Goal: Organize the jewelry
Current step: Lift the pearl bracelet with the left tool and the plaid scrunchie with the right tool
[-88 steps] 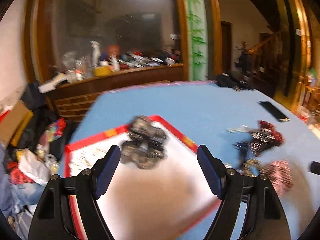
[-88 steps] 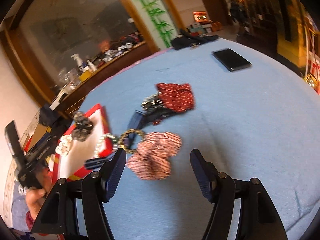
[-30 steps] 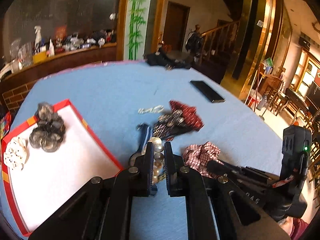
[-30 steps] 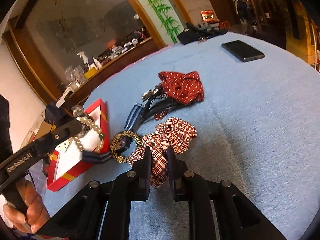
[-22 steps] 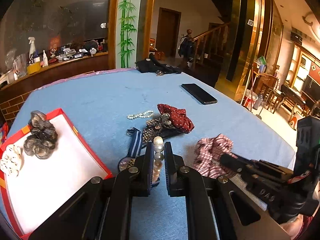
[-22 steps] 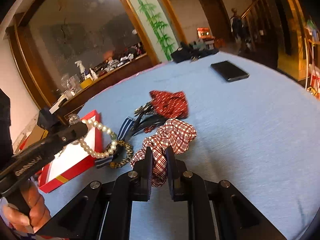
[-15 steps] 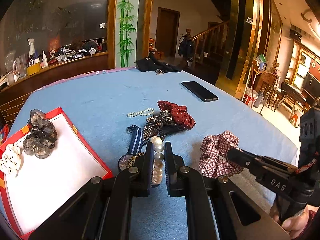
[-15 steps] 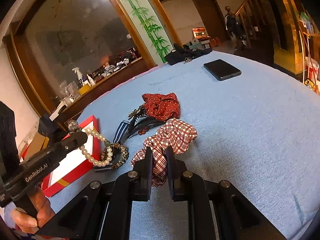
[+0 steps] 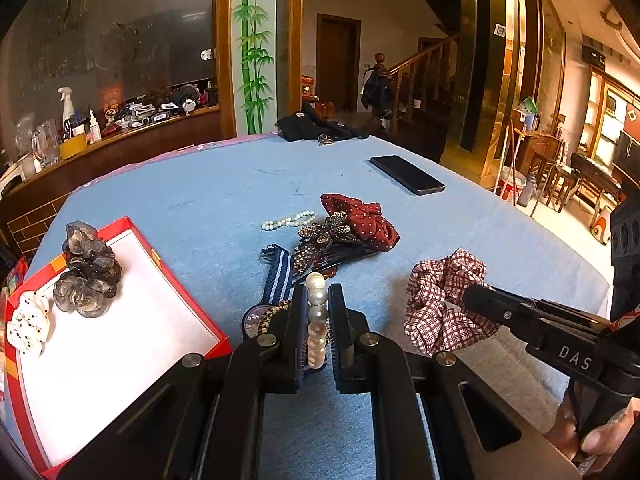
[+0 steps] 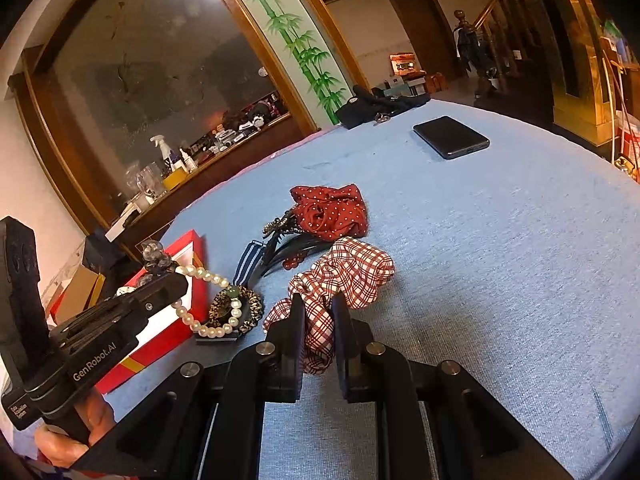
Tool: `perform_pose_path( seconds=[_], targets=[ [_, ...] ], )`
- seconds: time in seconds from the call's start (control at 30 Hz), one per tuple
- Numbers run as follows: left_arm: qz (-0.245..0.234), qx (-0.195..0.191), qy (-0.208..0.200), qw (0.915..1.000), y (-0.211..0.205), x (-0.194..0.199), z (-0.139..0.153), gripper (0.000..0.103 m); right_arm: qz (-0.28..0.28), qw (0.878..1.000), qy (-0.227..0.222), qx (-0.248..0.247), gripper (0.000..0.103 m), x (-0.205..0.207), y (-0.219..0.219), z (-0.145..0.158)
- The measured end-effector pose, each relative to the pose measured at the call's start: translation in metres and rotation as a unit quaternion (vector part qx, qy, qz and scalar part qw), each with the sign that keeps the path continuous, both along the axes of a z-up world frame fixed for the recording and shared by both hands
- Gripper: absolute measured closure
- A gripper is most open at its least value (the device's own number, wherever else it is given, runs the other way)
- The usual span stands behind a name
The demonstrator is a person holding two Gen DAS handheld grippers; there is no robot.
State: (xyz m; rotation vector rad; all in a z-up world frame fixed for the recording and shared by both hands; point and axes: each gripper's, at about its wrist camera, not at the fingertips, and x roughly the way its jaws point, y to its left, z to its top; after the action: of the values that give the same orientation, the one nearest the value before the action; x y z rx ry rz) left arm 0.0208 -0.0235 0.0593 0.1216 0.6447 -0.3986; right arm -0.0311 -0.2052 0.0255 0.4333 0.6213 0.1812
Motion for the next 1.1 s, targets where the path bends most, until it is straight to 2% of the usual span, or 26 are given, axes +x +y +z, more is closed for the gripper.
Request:
perform_pose_path(
  seconds=[0.73,0.97,1.1],
  targets=[
    [0.006,0.007,-0.02,0.9998,0.002,-0.007,0.009,0.094,0.0,1.0,0.003,-0.008,0.089,0.0,0.001,0.002],
    [0.012,-0.002,-0.03,0.9995,0.01,-0.01,0.017,0.094,-0.007,1.0,0.009,-0.023,0.089,0.004,0.009,0.004],
    [0.021,-0.012,-0.035,0.9991,0.02,-0.01,0.024,0.094,0.0,1.0,-0.001,-0.029,0.089,0.004,0.017,0.016]
  ],
)
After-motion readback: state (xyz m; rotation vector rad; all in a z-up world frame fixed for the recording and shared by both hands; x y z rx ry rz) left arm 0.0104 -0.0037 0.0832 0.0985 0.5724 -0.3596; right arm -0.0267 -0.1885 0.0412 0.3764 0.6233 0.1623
